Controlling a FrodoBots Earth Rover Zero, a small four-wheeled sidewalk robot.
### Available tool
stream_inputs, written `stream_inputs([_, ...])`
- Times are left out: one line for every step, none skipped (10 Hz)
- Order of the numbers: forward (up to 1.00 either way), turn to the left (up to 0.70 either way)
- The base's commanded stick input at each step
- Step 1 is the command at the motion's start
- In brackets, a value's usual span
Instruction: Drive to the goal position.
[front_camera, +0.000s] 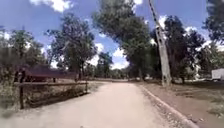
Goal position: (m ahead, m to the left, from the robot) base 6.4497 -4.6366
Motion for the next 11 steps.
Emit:
stream_inputs([0.70,0.00])
stream_inputs([0.70,0.00])
stream_inputs([0.70,0.00])
stream_inputs([0.70,0.00])
stream_inputs([0.70,0.00])
stream_inputs([0.70,0.00])
stream_inputs([0.70,0.00])
stream_inputs([0.70,-0.07])
stream_inputs([0.70,-0.19])
stream_inputs([0.70,-0.32])
stream_inputs([0.70,0.00])
